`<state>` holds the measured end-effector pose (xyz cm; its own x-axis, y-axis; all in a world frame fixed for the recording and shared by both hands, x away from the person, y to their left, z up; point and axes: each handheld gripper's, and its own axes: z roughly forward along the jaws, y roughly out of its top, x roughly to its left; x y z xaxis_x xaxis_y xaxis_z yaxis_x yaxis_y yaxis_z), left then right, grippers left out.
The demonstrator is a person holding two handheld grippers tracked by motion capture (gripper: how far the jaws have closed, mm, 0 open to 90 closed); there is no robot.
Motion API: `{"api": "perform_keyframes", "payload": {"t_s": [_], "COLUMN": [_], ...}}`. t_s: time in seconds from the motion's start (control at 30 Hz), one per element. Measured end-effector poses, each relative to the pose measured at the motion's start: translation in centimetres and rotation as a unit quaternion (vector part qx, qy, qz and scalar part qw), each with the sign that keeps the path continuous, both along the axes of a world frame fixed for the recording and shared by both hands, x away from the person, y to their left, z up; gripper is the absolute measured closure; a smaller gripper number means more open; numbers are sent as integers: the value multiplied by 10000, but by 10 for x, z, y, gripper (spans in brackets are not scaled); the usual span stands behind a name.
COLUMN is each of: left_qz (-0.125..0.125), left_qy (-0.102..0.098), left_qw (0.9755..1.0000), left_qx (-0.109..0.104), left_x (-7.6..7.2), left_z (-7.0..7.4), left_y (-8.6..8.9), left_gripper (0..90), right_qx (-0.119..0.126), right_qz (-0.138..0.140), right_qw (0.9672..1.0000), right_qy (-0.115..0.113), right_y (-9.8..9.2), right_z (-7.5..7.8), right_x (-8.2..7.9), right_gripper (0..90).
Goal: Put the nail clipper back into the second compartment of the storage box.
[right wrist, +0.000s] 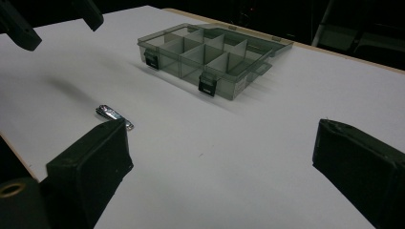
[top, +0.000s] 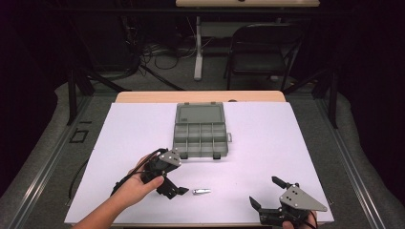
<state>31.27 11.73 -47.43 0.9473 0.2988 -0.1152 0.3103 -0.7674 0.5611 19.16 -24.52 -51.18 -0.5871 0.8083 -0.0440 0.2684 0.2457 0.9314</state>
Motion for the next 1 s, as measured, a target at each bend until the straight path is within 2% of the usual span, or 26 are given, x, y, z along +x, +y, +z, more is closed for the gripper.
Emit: {"api": "perform_keyframes", "payload": {"t_s": [0.1, 0.3, 0.47, 0.7, 0.73, 0.77, 0.83, 1.0], "left_qz": [-40, 8, -73, -101, -140, -174, -237, -220], "left_qy": [22, 227, 286, 211, 182, 134, 73, 76], "left_qw": [10000, 9996, 9993, 9992, 9989, 9987, 9984, 9978], "left_qx": [30, 147, 217, 326, 410, 459, 508, 619], "left_x": [2, 7, 8, 6, 5, 4, 3, 4], "left_z": [-2, -14, -19, -25, -27, -27, -29, -31], "left_y": [-5, -16, -22, -30, -32, -32, -34, -38], "left_gripper": [86, 85, 85, 85, 86, 97, 195, 308], "right_qx": [14, 4, -7, -68, -65, -61, -47, -47], "right_qz": [18, 21, 27, 23, 14, 8, 11, 17], "right_qw": [10000, 10000, 10000, 9999, 9999, 9999, 9999, 9999], "right_qy": [-1, 6, 6, 90, 90, 94, 104, 117], "right_y": [1, 0, 0, -1, -1, -1, -1, -1], "right_z": [-1, -1, -1, -1, -1, -1, -2, -2], "right_x": [0, 1, 1, 1, 1, 1, 1, 2], "right_gripper": [60, 70, 73, 81, 82, 82, 83, 85]}}
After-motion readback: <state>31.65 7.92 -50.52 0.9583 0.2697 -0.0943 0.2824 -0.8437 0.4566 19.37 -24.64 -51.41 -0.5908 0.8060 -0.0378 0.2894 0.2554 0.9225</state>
